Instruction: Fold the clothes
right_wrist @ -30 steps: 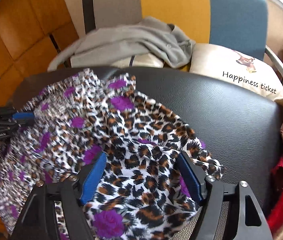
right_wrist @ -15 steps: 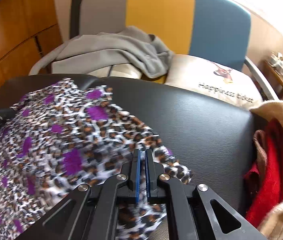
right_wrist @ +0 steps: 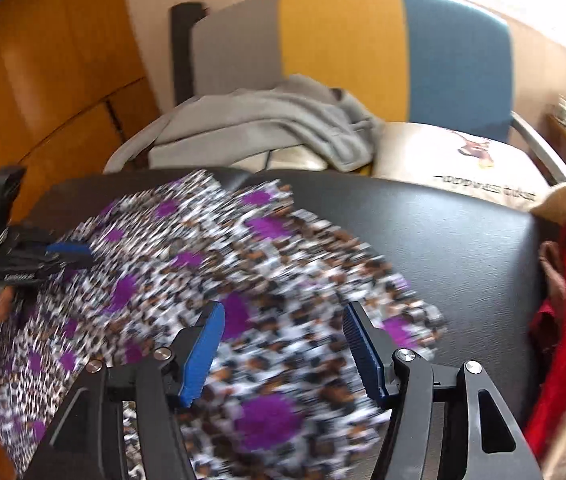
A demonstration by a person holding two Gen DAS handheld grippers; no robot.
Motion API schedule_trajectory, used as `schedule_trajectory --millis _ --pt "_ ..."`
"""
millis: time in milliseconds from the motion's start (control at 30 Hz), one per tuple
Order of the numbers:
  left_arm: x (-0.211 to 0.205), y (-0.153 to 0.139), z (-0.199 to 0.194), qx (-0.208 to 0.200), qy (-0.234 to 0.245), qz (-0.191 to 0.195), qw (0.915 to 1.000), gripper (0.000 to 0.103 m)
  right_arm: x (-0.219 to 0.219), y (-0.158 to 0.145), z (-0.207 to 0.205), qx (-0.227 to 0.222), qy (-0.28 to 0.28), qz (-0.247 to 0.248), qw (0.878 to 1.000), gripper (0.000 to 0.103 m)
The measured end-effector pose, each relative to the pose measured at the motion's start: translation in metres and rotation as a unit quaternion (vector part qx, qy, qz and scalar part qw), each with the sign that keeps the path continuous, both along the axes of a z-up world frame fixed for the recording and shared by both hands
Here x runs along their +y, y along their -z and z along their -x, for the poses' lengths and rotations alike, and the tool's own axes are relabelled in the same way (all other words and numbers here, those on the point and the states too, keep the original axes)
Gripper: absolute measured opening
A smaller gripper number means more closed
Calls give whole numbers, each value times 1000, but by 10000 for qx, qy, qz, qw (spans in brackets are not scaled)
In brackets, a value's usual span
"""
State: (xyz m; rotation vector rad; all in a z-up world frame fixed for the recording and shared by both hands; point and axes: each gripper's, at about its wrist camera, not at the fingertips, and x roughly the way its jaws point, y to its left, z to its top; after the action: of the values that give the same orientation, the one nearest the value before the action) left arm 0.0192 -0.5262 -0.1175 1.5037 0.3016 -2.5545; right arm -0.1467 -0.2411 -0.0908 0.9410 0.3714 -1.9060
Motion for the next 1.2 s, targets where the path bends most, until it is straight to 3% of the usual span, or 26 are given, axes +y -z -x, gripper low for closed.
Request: schedule_trajectory --millis 167,200,233,500,667,767,933,1000,1067,1200 --pt "6 2 1 -122 227 85 9996 23 -5 13 -1 -96 35 -143 9998 63" --pt "7 2 1 -141 203 169 9996 18 -5 15 1 -129 67 -170 9998 63" --pt "7 2 2 -164 132 327 9992 0 -5 18 3 -162 99 -196 9996 63" --pt "0 -12 7 306 -364 527 9975 0 0 28 7 7 278 -358 9990 63" --pt "-3 -10 12 194 -430 621 9970 0 3 33 12 -60 371 -364 9986 64" --pt "-10 -1 8 -70 -595 548 9967 4 4 28 12 -75 327 -298 9990 65" --pt "-10 -11 -23 543 -1093 6 9925 8 -9 21 13 134 202 -403 9989 65" --pt "2 -5 -34 461 -1100 102 9928 8 -14 32 18 191 202 -676 9973 65" --pt "10 8 -43 212 -1177 366 9921 8 -5 35 32 171 552 -605 9965 66" --pt "9 14 -65 249 -1507 500 9870 10 13 38 51 96 1051 -351 9938 66"
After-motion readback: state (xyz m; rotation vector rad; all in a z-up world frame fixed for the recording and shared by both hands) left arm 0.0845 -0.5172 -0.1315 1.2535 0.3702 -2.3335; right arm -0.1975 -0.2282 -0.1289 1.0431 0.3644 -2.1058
